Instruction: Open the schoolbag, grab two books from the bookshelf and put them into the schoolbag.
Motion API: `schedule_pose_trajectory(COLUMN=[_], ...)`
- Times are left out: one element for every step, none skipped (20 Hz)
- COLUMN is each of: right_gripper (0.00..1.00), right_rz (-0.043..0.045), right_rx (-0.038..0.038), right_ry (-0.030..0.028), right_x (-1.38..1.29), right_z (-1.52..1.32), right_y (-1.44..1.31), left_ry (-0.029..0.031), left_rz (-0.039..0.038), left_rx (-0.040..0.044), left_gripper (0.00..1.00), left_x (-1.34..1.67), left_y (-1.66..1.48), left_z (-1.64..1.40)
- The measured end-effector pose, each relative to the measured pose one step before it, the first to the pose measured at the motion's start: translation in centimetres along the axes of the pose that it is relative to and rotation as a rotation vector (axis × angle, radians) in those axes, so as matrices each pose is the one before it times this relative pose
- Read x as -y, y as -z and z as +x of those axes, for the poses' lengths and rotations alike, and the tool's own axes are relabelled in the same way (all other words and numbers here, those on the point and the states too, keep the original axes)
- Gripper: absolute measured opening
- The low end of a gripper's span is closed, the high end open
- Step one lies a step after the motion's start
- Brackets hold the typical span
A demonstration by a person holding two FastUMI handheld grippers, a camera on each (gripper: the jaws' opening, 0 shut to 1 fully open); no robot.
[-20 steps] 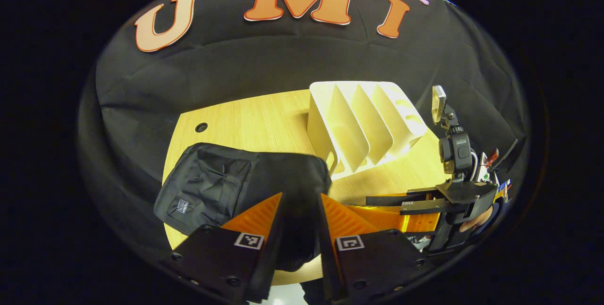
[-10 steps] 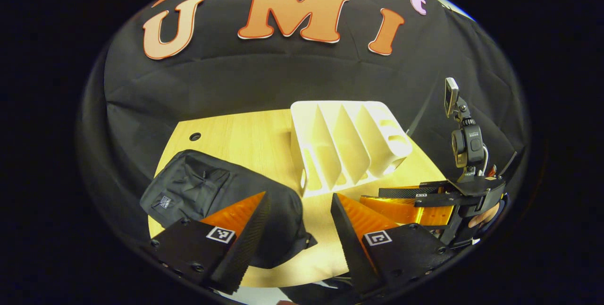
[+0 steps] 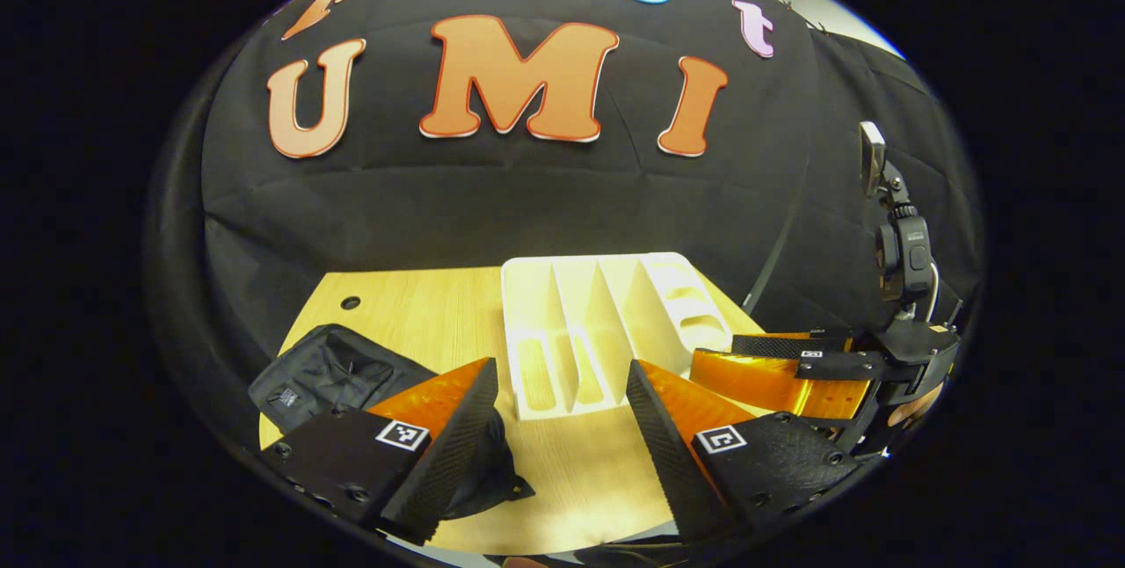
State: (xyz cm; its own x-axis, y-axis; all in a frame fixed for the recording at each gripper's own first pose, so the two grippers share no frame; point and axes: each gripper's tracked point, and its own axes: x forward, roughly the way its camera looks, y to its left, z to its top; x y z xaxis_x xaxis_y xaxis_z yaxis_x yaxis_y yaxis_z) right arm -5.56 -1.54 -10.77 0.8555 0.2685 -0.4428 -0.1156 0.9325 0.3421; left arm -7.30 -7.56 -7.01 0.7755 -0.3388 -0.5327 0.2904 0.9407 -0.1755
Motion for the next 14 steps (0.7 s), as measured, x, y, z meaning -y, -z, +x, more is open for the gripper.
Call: schedule_pose_trajectory(right_gripper=[0.96,0.96,0.96,0.96,0.96,0.96,0.96,0.96,0.96,0.96,0.96,0.96,0.96,0.96], right_rz=[-0.02098,-0.02058,-0.01575,-0.01291,-0.01195,-0.01340,-0.01741,-0.02146,-0.02382,-0.02071,-0.01639,-0.00921,-0.00251,-0.00029], right_rx=[0.02523,0.02280,0.02407,0.02295,0.02237,0.02440,0.02212,0.02120,0.01960,0.02187,0.01950,0.01551,0.01325,0.01538], right_ry=[0.01687,0.01492,0.01477,0.00698,0.01207,0.00361,0.01109,-0.00004,0.01094,-0.00019,0.00608,0.00104,0.01019,-0.00702], right_x=[0.521,0.451,0.434,0.139,0.138,0.026,0.083,-0.237,-0.223,-0.202,-0.253,-0.143,-0.075,-0.365], right_z=[-0.496,-0.498,-0.379,-0.498,-0.297,-0.225,-0.192,-0.191,-0.272,-0.326,-0.148,-0.094,-0.209,-0.275], right_y=[-0.923,-0.951,-0.870,-0.870,-0.697,-0.776,-0.828,-0.650,-0.609,-0.773,-0.699,-0.486,-0.583,-0.549], left_ry=[-0.00378,-0.00508,-0.01255,-0.01265,-0.01731,-0.00655,-0.00545,-0.00578,-0.00813,-0.00726,-0.00660,-0.00686,-0.00603,0.00146], left_rz=[0.00240,0.00351,0.00506,0.00414,0.00218,-0.00034,-0.00864,-0.00739,-0.00449,-0.00253,-0.00225,0.00309,0.00296,0.00056], left_rx=[0.01861,0.02877,0.02969,0.03064,0.03525,0.03652,0.03844,0.03782,0.03438,0.03207,0.02789,0.01816,0.02156,0.01290], left_gripper=[0.95,0.95,0.95,0.94,0.94,0.95,0.95,0.95,0.94,0.94,0.94,0.94,0.95,0.96], left_x=[0.300,0.217,-0.188,-0.165,-0.049,0.672,0.150,0.125,-0.095,-0.188,-0.035,-0.054,-0.148,0.134], left_y=[-0.736,-0.907,-0.443,-0.727,-1.192,-1.426,-1.155,-1.020,-1.108,-0.709,-0.829,-0.524,-0.656,-0.527], left_z=[0.108,-0.104,-0.237,-0.315,-0.201,-0.115,-0.287,-0.285,-0.215,-0.250,-0.220,0.017,-0.172,-0.114])
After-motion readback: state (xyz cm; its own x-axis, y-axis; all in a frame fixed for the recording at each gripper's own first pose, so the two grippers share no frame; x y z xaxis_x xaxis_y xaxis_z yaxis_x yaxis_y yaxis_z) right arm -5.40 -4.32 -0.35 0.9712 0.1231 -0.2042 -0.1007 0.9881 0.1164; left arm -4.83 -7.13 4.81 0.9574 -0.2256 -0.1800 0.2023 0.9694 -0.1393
